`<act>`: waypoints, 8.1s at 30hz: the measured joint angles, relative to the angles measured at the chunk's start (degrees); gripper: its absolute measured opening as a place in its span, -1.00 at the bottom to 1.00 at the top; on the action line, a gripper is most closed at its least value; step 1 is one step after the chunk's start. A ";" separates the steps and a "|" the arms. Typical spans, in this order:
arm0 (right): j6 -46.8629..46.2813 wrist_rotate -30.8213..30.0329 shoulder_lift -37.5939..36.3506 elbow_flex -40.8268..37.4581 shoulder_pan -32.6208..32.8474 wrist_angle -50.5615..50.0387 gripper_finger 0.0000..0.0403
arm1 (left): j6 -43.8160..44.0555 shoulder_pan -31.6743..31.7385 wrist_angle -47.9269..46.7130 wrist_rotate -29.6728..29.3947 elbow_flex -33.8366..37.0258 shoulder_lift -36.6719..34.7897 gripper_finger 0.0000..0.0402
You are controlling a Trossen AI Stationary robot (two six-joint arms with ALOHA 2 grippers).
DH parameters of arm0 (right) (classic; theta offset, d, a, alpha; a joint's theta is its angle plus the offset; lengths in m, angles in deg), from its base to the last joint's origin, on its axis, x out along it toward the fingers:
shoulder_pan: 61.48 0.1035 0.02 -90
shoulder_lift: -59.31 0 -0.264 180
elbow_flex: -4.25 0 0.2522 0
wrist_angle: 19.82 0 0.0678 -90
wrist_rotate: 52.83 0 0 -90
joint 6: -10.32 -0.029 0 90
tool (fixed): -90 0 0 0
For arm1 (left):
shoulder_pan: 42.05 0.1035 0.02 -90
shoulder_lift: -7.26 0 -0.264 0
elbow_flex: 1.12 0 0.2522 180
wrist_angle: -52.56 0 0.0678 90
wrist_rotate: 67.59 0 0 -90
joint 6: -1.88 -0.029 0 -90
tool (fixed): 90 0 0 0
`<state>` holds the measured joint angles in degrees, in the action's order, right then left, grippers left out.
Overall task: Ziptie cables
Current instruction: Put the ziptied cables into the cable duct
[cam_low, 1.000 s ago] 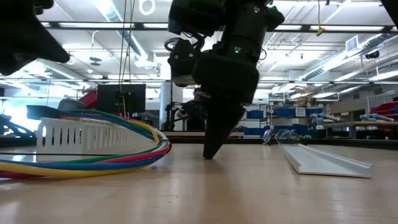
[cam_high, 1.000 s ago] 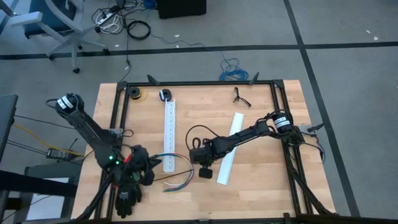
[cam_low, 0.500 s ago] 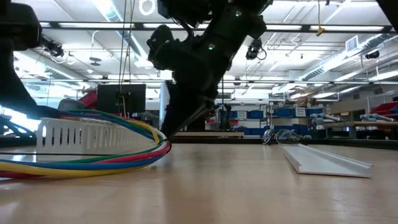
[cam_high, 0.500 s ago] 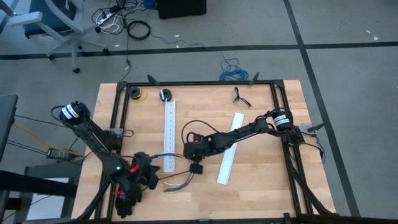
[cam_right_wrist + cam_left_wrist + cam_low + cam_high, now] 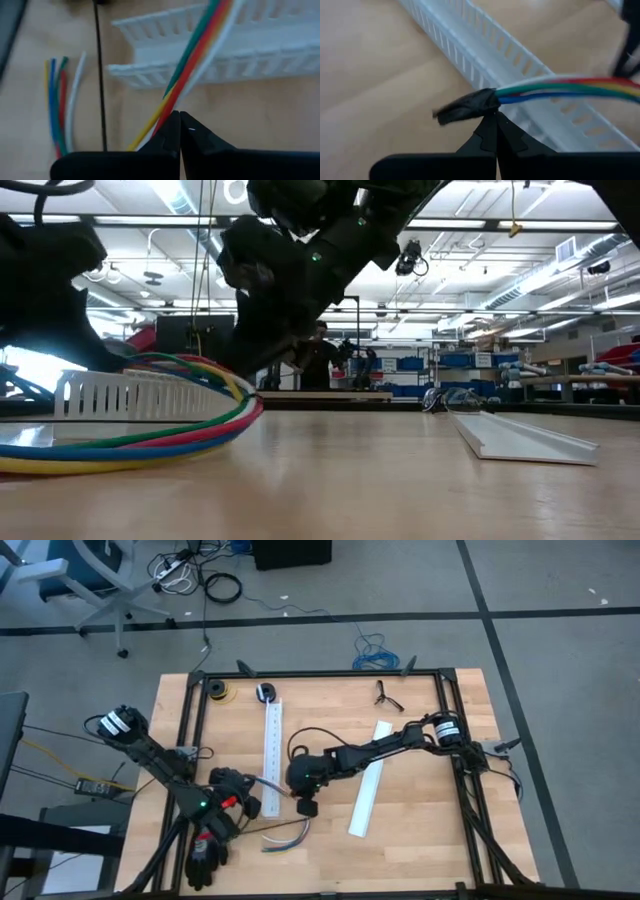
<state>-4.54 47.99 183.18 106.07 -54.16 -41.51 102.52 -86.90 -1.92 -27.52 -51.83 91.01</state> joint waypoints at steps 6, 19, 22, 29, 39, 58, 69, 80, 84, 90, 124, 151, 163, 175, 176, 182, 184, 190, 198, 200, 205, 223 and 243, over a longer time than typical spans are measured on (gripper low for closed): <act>-0.07 4.13 -0.02 0.02 0.16 6.35 -1.00 | -0.08 1.87 -1.71 -4.02 0.00 -0.16 -1.00; -0.46 1.14 -0.02 0.06 -0.83 16.34 -1.00 | -0.10 7.86 -7.28 -19.57 0.00 -0.18 -0.98; -0.03 -0.65 -0.03 0.06 -1.31 18.02 -1.00 | -0.10 11.36 -9.75 -20.50 0.00 -0.18 -0.98; -0.51 -3.27 0.78 0.02 -3.14 22.66 -1.00 | -6.55 20.07 -10.61 -20.79 0.00 -0.20 -0.98; -2.06 -4.93 3.19 0.16 -5.35 16.59 -1.00 | -10.95 26.00 -9.93 -17.52 0.02 -0.19 -0.98; -4.62 -3.92 -2.58 0.19 -5.50 -0.12 -1.00 | -17.26 24.82 -10.14 -11.17 -4.75 -0.44 -0.97; -4.09 -12.79 -6.16 0.16 -3.96 -15.76 -1.00 | -17.01 24.04 -13.94 -4.04 -6.21 -0.44 -0.97; -4.49 -14.27 -6.55 0.14 -1.40 -23.43 -1.00 | -15.14 19.12 -5.25 8.05 -4.30 -0.04 -0.97; -5.83 -22.28 -7.88 0.14 0.52 -31.51 -1.00 | -17.22 19.04 1.55 12.79 -3.13 2.64 -0.97; -9.59 -30.20 -9.70 0.08 3.67 -44.66 -1.00 | -17.79 18.41 10.16 16.37 -3.10 7.23 -0.97; -57.04 -35.33 -37.83 -46.16 23.84 -24.70 -1.00 | -57.06 24.23 31.45 16.38 -24.11 18.73 -0.97; -57.39 -44.88 -37.79 -56.44 23.92 -6.74 -1.00 | -127.11 48.00 8.78 40.41 -34.68 17.02 -0.97; -57.58 -44.50 -37.77 -56.47 22.02 -3.98 -1.00 | -155.12 48.15 8.64 38.53 -36.35 16.98 -0.96; -57.60 -45.09 -37.77 -56.47 22.04 2.07 -1.00 | -149.72 48.78 1.33 45.59 -36.44 17.00 -0.84; -57.60 -45.16 -37.77 -56.47 22.04 2.27 -1.00 | -149.33 49.02 1.35 45.59 -36.44 17.00 -0.82; -59.55 -45.31 -37.77 -56.47 22.04 3.42 -1.00 | -149.64 50.38 2.06 45.61 -36.44 17.00 -0.60; -60.15 -45.32 -37.77 -56.47 22.04 3.45 -1.00 | -149.69 50.63 2.56 46.14 -36.44 17.00 -0.50; -60.27 -45.51 -37.77 -56.47 22.04 3.64 -1.00 | -146.89 50.76 7.07 46.79 -36.37 17.00 -0.35; -60.09 -45.52 -37.76 -56.47 22.74 3.85 -1.00 | -145.19 52.03 7.74 56.28 -36.33 17.61 -0.35; -60.05 -45.51 -37.77 -56.47 23.12 3.92 -1.00 | -143.49 53.02 7.52 57.16 -36.34 18.38 -0.35; -60.01 -45.51 -37.75 -56.47 23.83 4.09 -1.00 | -141.78 54.30 7.59 58.62 -36.48 21.72 -0.35; -59.44 -45.51 -37.75 -56.46 24.36 4.34 -1.00 | -134.65 53.82 9.52 63.36 -36.61 26.62 -0.35; -57.84 -45.31 -37.79 -56.44 25.78 8.03 -1.00 | -133.82 53.20 8.18 51.08 -36.30 27.07 -0.98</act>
<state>-62.38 2.67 145.39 49.63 -28.38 -33.48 -31.31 -33.70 6.25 23.55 -88.13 118.08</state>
